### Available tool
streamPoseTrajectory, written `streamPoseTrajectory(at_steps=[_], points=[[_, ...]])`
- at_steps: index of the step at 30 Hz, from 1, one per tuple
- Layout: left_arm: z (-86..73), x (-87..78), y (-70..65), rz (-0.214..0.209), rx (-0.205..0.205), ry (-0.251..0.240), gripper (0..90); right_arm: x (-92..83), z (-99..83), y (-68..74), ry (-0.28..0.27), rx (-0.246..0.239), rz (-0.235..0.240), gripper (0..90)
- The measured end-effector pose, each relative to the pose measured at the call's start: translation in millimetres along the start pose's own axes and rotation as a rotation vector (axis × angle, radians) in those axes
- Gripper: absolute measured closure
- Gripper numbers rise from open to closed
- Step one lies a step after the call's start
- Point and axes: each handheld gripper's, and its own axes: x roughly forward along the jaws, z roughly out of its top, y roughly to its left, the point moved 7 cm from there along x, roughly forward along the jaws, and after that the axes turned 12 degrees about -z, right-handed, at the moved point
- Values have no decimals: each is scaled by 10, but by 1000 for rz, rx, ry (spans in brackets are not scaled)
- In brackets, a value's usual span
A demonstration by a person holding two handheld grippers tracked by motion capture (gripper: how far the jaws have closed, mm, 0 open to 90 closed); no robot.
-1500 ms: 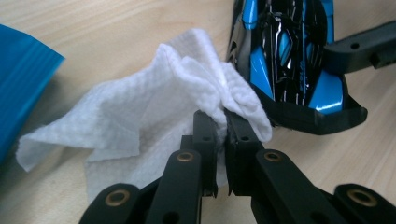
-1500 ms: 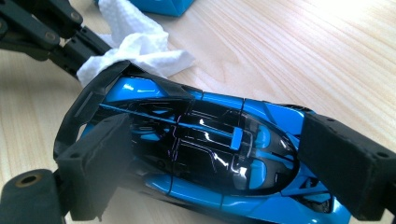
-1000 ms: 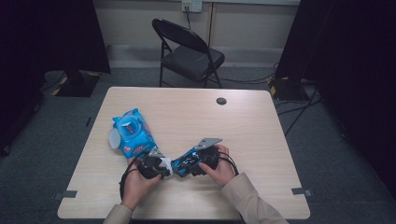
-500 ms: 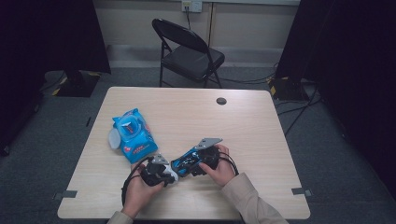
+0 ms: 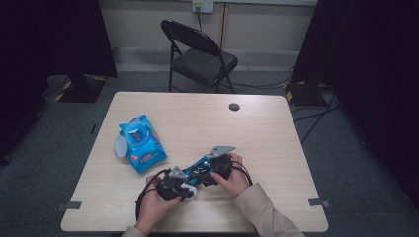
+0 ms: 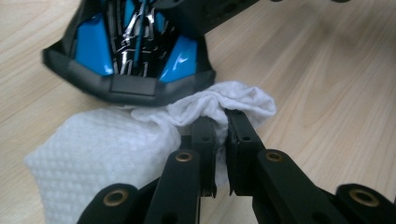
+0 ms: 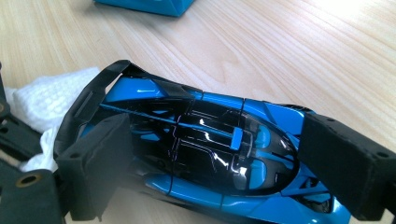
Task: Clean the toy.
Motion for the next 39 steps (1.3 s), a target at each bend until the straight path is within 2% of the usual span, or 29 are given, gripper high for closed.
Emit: streamPoseTrajectory(at_steps=[8,11,14,19,25,31,35,39], points=[[31,64,-146,-52,23,-6,837,0,0,3,-1,0,1,99],[52,52,-197,-59,35,-8,840,0,0,3,-1,1,1,99],[82,2,-236,-55,54,-14,841,0,-1,2,-2,0,1,99],[115,-163,-252,-59,54,-29,844,0,-1,3,-4,1,1,99],[204,-458,-198,-36,50,-70,845,0,0,6,-3,4,1,98],[346,-763,-63,17,40,-118,846,1,0,5,-8,2,0,99],[448,-835,46,52,37,-128,845,1,0,4,-7,3,0,99],[535,-791,176,65,26,-119,845,0,-2,6,-7,3,1,99]])
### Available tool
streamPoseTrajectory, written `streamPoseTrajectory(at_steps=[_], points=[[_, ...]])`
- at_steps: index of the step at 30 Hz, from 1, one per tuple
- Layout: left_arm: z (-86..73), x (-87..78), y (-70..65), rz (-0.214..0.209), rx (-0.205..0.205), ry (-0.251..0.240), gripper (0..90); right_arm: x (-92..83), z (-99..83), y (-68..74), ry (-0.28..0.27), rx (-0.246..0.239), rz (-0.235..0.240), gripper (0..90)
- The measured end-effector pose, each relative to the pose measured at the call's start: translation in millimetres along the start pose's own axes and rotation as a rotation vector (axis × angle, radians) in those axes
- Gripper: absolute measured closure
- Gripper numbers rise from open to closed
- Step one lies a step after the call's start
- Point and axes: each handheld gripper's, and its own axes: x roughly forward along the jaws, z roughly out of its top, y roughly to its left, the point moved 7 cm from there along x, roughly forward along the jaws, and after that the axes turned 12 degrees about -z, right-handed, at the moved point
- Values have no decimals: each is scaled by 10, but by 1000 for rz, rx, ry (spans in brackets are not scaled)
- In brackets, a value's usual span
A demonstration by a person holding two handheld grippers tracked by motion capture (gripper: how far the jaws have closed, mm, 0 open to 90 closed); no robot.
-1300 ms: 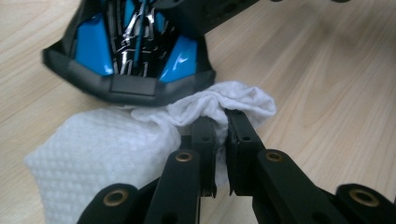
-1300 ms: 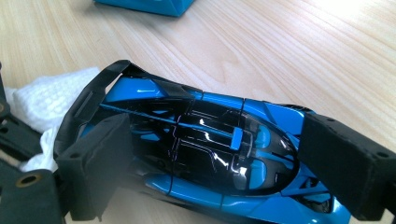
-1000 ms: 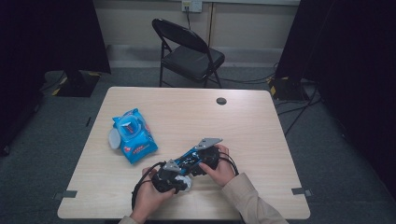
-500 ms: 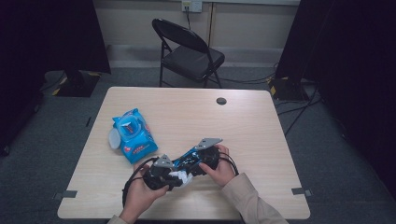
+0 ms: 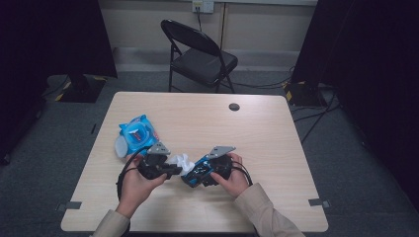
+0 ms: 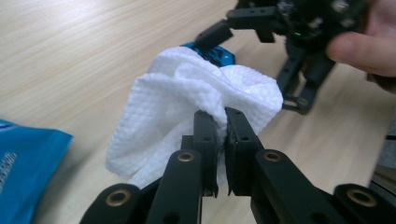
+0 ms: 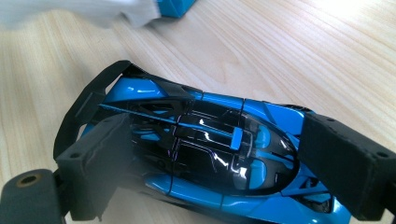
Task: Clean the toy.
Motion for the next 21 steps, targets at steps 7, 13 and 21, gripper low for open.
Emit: streamPoseTrajectory(at_steps=[7,13,21], points=[[122,218,286,23,-38,32,845,-1,-3,-1,-3,1,0,99],[242,456,450,17,-44,62,845,-1,-8,-4,-10,0,0,99],[300,820,591,15,-66,114,844,-2,-11,-2,-15,2,1,99]])
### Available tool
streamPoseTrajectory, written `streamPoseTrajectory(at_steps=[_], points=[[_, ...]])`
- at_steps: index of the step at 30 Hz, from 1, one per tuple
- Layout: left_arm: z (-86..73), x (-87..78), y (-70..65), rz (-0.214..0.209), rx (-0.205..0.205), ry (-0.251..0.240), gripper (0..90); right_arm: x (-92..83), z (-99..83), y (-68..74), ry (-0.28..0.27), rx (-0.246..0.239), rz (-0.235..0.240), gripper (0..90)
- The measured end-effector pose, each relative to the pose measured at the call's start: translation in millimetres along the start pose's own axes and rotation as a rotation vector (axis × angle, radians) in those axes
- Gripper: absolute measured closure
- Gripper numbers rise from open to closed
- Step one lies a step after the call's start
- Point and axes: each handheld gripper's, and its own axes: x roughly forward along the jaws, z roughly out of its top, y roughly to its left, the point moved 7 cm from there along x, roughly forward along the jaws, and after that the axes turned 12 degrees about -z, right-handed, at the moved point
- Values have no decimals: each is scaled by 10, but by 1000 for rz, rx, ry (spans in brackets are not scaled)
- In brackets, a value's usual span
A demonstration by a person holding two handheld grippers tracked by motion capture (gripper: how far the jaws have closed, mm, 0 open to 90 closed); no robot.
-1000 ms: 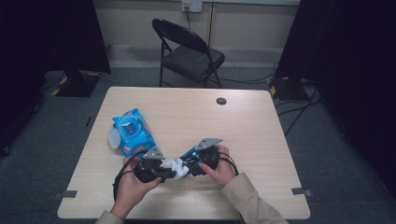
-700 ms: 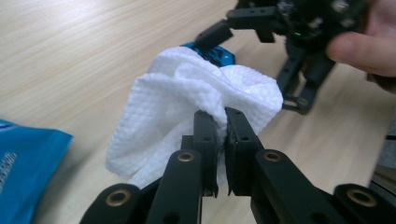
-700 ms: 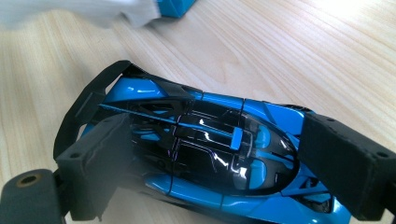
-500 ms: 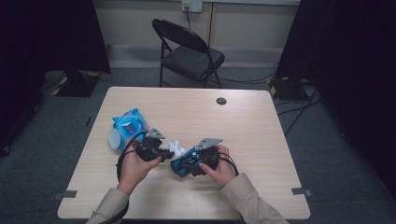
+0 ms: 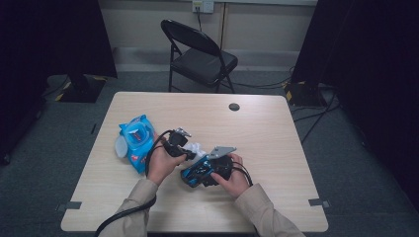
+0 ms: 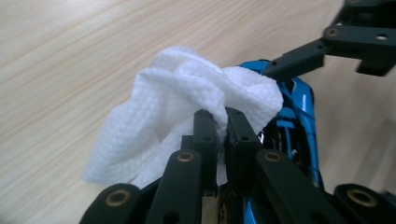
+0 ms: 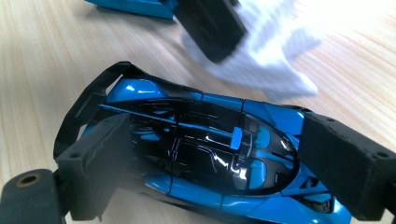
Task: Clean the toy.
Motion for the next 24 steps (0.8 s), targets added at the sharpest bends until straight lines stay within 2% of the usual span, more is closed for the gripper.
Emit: streamPoseTrajectory(at_steps=[3,6,10,14,18,19,22,24], points=[[9,82,29,-3,-5,17,844,-1,-1,0,-1,1,-1,99],[1,61,23,-13,-8,7,844,-1,-2,1,-2,2,-1,99],[-96,-107,18,-2,-7,2,844,-1,-4,-1,-5,2,0,99],[-263,-255,37,2,-27,1,845,0,-3,0,-6,2,1,99],[-376,-309,53,5,-38,22,846,0,-2,1,-4,2,-1,99],[-408,-305,48,-2,-34,45,847,0,-2,3,-5,2,0,99],[-461,-248,48,-5,-33,79,847,1,-3,3,-7,2,1,99],[-459,-206,57,-2,-33,86,846,1,-2,3,-8,2,2,99]])
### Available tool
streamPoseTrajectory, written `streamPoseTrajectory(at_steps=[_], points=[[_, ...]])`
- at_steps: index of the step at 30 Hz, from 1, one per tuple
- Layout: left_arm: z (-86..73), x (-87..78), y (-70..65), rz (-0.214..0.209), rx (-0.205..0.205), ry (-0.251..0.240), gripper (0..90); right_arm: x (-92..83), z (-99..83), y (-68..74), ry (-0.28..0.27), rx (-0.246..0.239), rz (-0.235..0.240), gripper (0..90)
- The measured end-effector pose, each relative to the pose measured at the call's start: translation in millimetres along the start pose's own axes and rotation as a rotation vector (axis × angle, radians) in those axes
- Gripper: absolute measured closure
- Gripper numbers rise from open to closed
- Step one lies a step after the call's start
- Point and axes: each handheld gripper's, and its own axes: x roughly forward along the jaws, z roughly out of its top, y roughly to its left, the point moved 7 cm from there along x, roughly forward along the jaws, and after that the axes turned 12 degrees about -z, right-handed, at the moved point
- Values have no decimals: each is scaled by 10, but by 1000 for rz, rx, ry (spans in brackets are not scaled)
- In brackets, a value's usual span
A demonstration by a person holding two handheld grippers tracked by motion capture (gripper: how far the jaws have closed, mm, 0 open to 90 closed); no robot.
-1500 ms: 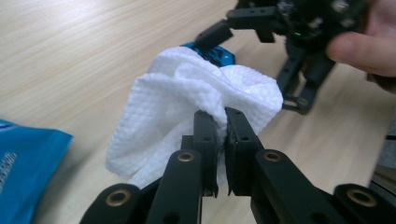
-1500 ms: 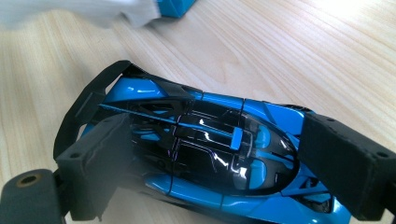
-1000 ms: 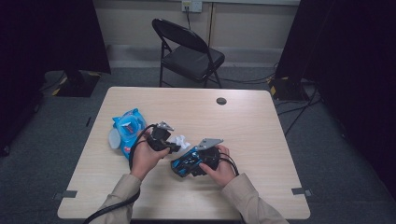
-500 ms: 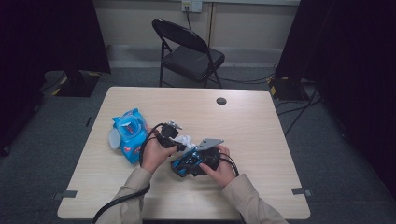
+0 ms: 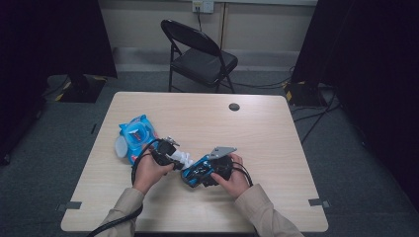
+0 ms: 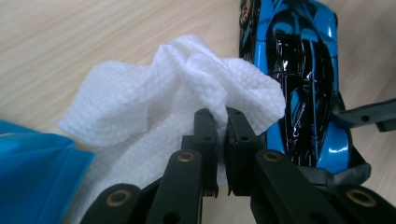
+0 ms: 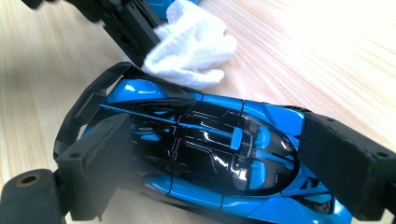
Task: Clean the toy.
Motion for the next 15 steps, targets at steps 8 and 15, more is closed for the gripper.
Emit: streamPoseTrajectory(at_steps=[8,15], points=[[82,176,16,-26,-12,7,846,1,-1,-3,-2,1,2,99],[171,271,31,-35,-8,6,845,3,2,-1,-2,-3,4,99]])
